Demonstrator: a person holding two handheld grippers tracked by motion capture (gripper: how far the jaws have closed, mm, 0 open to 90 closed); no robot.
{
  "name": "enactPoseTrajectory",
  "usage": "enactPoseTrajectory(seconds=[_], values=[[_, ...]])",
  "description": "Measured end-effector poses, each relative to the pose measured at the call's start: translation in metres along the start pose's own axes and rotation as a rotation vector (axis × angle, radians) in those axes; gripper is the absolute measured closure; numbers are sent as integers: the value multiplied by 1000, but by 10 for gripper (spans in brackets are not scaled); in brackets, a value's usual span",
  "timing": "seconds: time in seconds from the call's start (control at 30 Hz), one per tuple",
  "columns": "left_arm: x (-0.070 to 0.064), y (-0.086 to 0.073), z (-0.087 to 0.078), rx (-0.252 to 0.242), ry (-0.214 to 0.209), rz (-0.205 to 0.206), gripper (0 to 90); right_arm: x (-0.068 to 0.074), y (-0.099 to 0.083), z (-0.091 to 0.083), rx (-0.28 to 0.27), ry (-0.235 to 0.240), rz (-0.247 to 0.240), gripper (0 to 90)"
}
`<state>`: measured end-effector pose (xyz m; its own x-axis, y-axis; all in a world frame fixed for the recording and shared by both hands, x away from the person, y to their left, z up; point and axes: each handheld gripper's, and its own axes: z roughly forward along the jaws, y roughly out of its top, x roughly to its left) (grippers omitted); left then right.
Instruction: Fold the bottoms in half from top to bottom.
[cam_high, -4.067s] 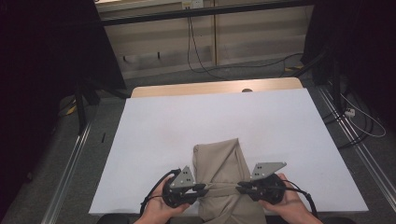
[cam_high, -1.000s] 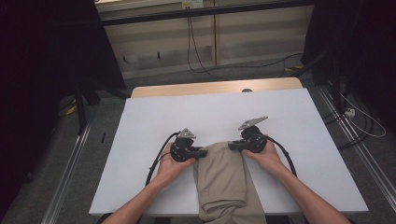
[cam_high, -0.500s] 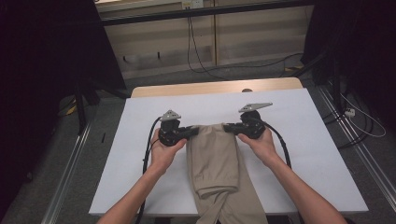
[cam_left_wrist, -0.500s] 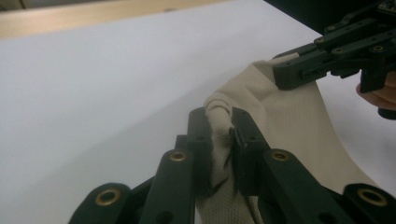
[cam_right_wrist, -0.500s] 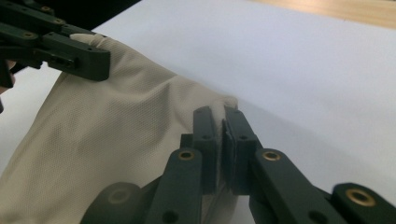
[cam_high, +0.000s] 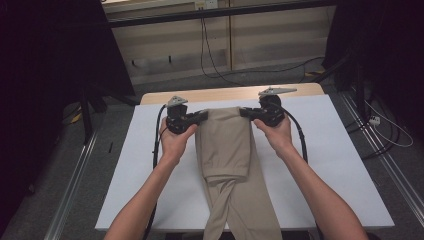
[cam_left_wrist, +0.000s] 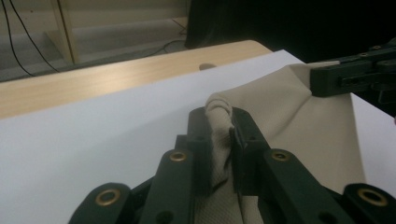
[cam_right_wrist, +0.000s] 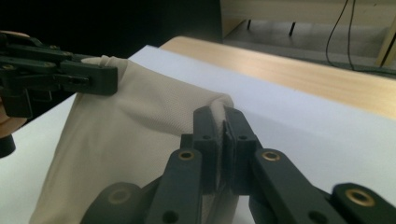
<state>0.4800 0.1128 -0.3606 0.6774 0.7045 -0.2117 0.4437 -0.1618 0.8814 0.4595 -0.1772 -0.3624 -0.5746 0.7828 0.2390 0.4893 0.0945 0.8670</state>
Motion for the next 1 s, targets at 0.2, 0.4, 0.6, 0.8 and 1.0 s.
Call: enactPoseTrajectory(seconds=[0.2,0.4,0.6,0.8,1.0], values=[[4,29,11,-31,14,8,799,-7,25,-8,-27,-42,-14,854],[11,55,20,-77,30,5,798,-14,53,-8,-58,-80,-22,854],[23,73,32,-110,37,-22,798,-23,77,-3,-79,-109,-16,854],[36,94,42,-117,56,-26,798,-36,96,5,-90,-121,5,853],[42,111,50,-133,82,-37,789,-45,111,17,-97,-156,7,850]])
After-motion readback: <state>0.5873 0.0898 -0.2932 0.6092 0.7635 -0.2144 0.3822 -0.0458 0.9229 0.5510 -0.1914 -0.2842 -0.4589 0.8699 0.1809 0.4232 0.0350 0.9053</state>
